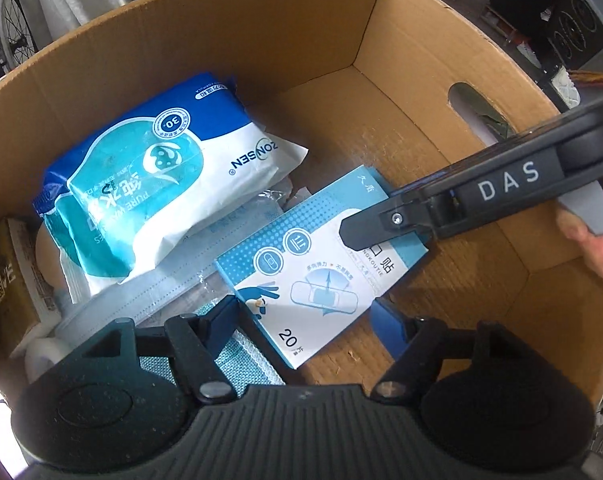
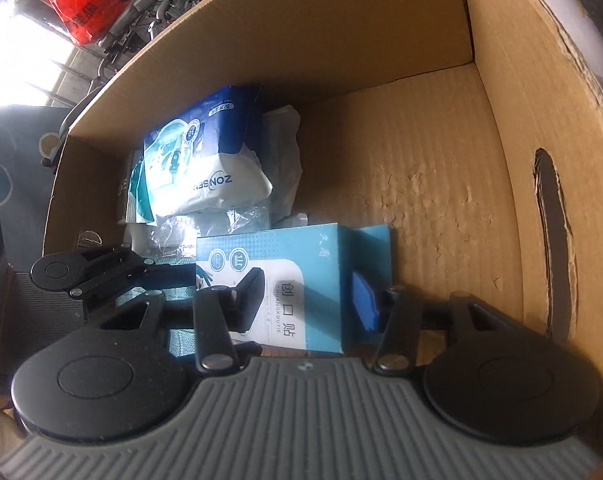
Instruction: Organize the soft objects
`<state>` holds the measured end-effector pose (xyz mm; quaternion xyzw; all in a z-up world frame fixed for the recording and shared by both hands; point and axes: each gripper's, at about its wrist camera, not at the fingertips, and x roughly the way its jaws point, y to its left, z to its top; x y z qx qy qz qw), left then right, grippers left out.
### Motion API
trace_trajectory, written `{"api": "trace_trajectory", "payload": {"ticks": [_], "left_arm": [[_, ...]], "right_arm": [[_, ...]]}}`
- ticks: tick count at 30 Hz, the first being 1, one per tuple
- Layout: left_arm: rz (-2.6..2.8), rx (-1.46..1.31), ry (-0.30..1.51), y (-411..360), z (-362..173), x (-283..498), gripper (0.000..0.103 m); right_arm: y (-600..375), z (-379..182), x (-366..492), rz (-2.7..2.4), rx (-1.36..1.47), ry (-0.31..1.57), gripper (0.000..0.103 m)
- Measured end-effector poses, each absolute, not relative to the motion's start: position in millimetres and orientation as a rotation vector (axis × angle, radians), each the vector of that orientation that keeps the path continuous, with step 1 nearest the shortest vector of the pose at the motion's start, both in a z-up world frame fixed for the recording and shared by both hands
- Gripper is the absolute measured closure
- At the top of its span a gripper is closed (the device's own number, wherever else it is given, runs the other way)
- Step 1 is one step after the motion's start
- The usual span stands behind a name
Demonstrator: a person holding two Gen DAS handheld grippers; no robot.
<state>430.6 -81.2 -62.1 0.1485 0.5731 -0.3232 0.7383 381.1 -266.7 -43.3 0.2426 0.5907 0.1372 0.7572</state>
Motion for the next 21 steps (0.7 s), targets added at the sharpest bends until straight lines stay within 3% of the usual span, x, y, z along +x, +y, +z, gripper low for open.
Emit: {"api": "trace_trajectory", "payload": {"ticks": [7,13,16,19,21], "left_arm": [[-0.645,0.429,1.289,-82,-61,422,0.033],[-0.593,0.534,1.190,-84,-45,408,0.026],[-0.580,0.570,1.156,-84,-36,405,0.036],[-0.593,0.515,1.167,-79,-34,405,0.057],[-0.612,0.505,1.189,-79,-38,405,0.056]], "right_arm": [[-251,-40,382,0.319,0.508,1.284,0.055],[-248,-35,383,0.306,0.502,1.260,0.054],[-250,-35,380,0.295,0.493,1.257,0.054],[-255,-36,377,0.285,0.520,1.254,0.054],[-256,-39,377,0.290,0.531,1.261,0.054]]}}
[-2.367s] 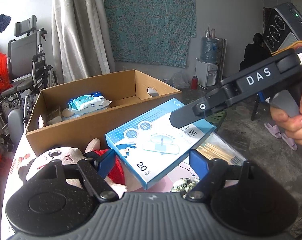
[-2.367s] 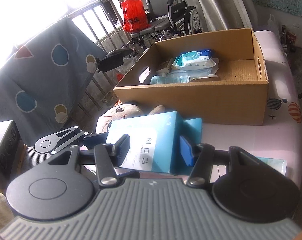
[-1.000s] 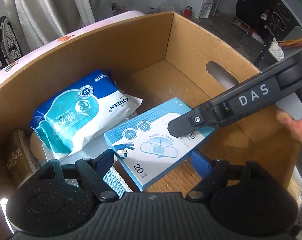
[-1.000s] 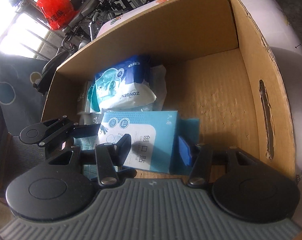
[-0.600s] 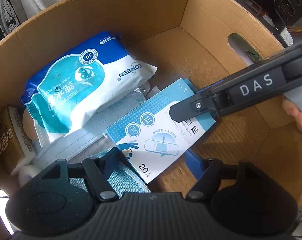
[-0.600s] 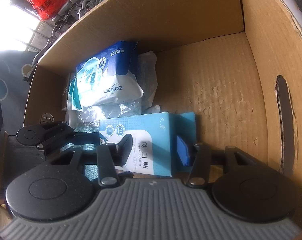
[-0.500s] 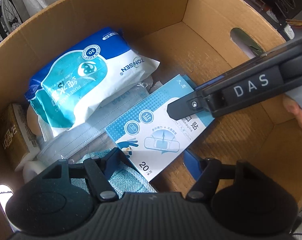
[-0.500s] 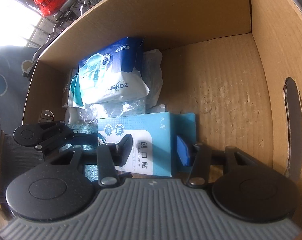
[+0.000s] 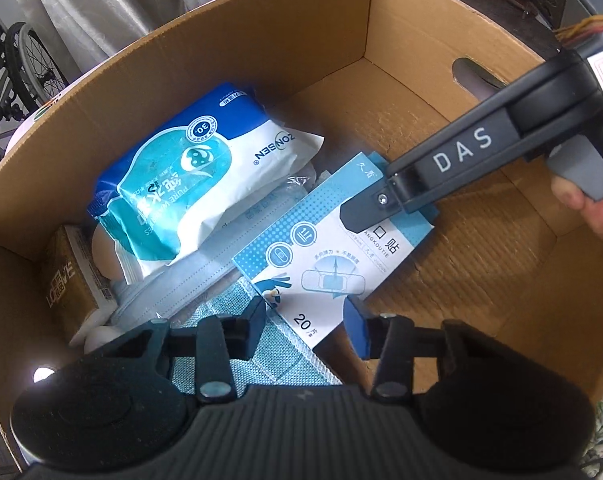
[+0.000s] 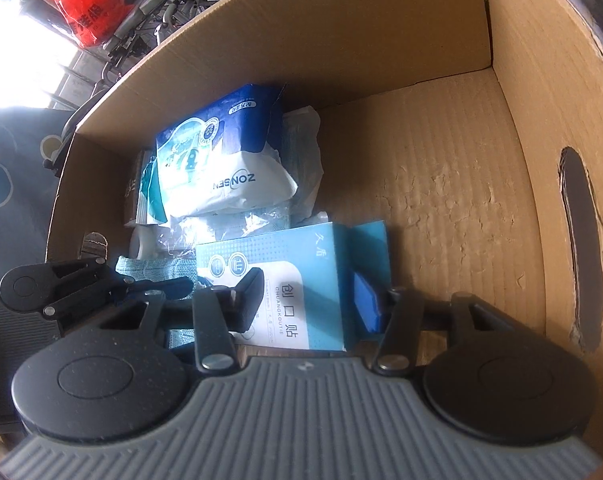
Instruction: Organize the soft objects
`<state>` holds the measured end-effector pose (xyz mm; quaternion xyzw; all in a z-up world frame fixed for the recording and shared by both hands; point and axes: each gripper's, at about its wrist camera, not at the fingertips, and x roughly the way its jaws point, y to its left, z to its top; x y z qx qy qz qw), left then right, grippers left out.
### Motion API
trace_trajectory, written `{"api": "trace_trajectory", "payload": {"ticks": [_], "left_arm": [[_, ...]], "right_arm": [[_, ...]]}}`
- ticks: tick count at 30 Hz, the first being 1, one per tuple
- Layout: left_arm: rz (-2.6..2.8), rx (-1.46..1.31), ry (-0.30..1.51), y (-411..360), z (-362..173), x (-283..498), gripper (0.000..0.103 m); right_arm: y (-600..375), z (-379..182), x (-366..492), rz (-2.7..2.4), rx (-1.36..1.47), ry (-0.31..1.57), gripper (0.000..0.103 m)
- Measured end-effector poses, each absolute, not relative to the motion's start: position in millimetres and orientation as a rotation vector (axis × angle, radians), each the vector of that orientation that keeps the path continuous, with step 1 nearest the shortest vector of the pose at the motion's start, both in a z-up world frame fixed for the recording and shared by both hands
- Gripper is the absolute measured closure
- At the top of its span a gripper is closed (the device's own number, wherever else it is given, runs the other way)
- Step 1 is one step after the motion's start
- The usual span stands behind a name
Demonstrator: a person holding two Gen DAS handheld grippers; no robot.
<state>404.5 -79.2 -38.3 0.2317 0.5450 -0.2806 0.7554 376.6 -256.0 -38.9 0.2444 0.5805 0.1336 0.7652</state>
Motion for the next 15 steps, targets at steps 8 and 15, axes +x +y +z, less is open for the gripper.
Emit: {"api": "trace_trajectory", "payload": {"ticks": [8,15], "left_arm": [[-0.556,0.503,1.149,-69,-11,391,0.033],[-0.569,0.396,0.965,-50,58,323,0.033]], "right_arm": [[-258,-12,368,0.326,0.467,1.221,0.053],[-290,48,317,0.371,0.518,1.087,0.053]]}}
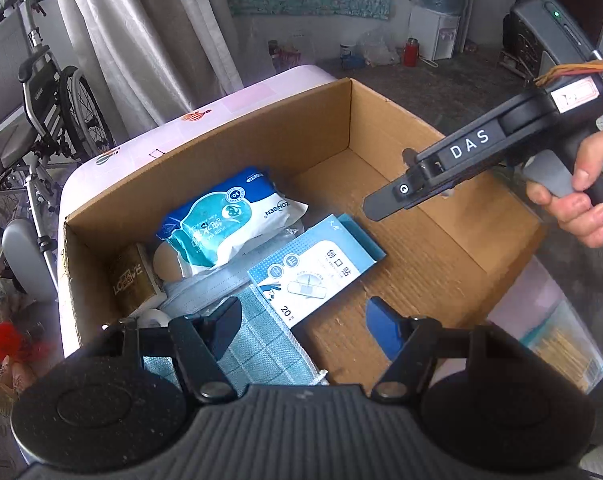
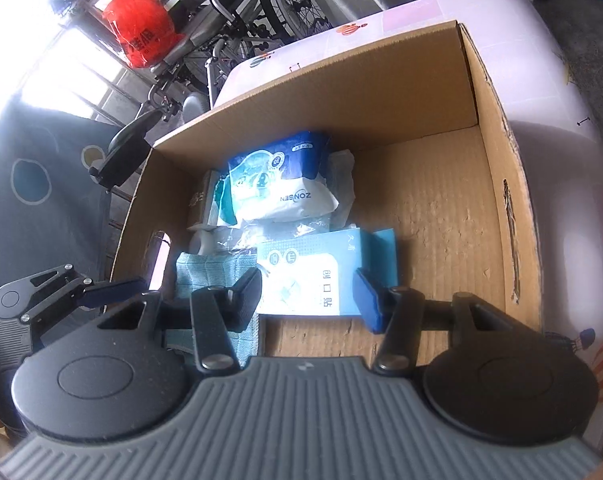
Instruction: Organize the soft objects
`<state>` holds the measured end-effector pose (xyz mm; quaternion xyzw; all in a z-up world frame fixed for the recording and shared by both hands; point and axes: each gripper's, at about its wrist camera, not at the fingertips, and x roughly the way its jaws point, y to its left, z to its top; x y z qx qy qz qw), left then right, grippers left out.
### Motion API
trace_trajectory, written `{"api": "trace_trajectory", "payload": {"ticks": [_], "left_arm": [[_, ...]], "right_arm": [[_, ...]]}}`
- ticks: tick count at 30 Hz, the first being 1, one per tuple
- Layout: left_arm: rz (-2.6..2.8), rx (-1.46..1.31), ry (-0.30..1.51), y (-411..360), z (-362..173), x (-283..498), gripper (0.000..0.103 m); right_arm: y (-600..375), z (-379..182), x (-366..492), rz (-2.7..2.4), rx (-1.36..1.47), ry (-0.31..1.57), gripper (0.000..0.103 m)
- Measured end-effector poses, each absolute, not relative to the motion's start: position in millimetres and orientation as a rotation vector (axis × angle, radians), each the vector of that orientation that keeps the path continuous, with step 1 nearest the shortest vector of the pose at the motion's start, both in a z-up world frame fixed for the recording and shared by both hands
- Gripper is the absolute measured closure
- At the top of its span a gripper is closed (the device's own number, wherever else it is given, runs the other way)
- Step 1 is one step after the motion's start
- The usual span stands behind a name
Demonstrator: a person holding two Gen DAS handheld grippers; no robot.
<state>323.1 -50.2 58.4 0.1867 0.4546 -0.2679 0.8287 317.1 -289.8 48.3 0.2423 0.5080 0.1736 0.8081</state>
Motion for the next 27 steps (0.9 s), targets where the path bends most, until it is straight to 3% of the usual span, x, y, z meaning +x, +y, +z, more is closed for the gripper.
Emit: {"api": "trace_trajectory", "payload": {"ticks": [6,8,17,23,25,26,27], "left_arm": [[-0.671,0.343,0.885,-57,81,230,0.034],[-0.726,0.338,0.900,-65,72,204,0.041],[-0.839,0.397,1.081,-110,-19,148,0.051],[-0.822,0.511,1.135,-128,-64,139,0.051],[-0.806,0.500,1.117,-131,-71,141,0.068],[-0.794,0.509,1.101,-131,-73,142,0.095],[-0.782,0.534,1.081,-133,-73,142,0.093]], "right_arm": [[-323,98,222,0.474,0.499,0.955,0.052],[-328,98,194,0.472,0.480,0.962,0.052],[-310,36,114,0.541,0.411,1.134,0.052],[-303,16,84,0.566,0.398,1.153,0.052],[-304,11,82,0.552,0.385,1.160,0.052],[-305,9,82,0.553,0.387,1.165,0.052],[-307,7,80,0.559,0.392,1.171,0.052]]}}
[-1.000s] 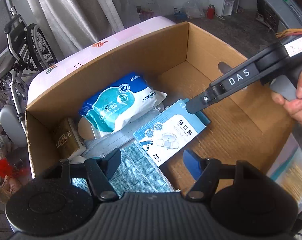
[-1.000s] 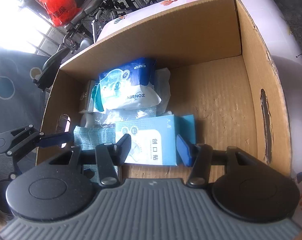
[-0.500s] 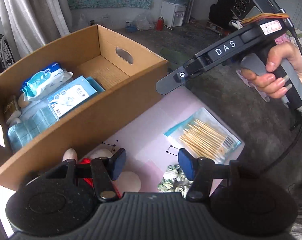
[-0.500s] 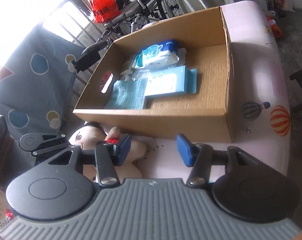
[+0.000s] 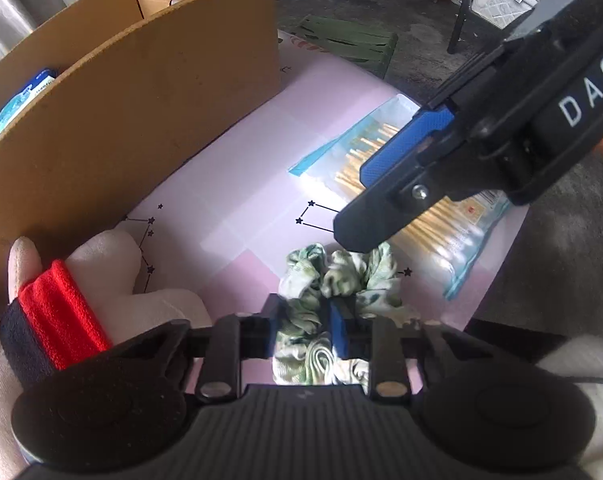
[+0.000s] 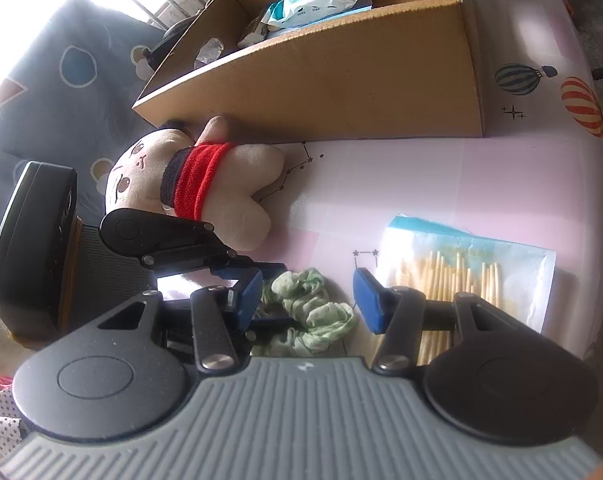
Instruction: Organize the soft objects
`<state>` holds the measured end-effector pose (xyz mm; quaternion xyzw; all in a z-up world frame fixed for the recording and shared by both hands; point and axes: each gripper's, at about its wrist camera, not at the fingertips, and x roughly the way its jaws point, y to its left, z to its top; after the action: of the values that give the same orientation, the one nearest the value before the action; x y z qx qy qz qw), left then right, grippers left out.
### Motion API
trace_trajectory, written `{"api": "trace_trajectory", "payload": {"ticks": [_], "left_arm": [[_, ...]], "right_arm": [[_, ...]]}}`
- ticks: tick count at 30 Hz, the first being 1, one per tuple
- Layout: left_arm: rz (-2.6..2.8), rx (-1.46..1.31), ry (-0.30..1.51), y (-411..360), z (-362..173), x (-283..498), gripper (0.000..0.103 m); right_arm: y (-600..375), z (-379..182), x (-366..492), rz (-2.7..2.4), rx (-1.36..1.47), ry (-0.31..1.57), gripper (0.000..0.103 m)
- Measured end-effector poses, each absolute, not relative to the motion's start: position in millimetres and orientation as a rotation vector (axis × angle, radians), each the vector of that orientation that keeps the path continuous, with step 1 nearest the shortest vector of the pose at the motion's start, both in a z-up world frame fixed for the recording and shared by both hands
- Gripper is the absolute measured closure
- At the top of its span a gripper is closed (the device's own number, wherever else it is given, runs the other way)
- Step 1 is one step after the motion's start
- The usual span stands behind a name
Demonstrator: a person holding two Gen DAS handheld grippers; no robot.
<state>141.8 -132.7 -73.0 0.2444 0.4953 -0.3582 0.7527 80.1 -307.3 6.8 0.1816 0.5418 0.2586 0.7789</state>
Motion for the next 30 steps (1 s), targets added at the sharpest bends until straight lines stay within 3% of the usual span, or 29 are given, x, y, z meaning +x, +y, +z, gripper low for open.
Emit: {"api": "trace_trajectory", "payload": {"ticks": [4,11,18,19,21,22,23,30], "left_arm": [[-0.738,0.511,1.079,-129,-70,148,0.093],[-0.745,0.539,0.981,-131,-50,134,0.093],[-0.730,0.484,0.921,-127,-32,124,0.093],[-0.724,0.477,0.904,-125,-29,123,0.093],[-0.722,0.471,0.874,-121,-24,120,0.093],[-0.723,0.455,0.866,-119,-20,119,0.093],[-0.720,0.444,0.861,-117,-18,119,0.093],[-0.665,0.411,0.746,-95,27,116,0.093]], "right_arm": [[-310,-1,76,0.568,0.388,1.190,0.052],[-312,-19,77,0.561,0.460,1.226,0.045],[-299,-22,77,0.525,0.359,1.173,0.037],[-298,-22,76,0.528,0.366,1.162,0.039],[-298,-20,75,0.536,0.387,1.136,0.068],[-299,-19,74,0.533,0.407,1.127,0.094],[-300,-16,74,0.526,0.433,1.116,0.100],[-296,47,81,0.558,0.430,0.927,0.103]]}}
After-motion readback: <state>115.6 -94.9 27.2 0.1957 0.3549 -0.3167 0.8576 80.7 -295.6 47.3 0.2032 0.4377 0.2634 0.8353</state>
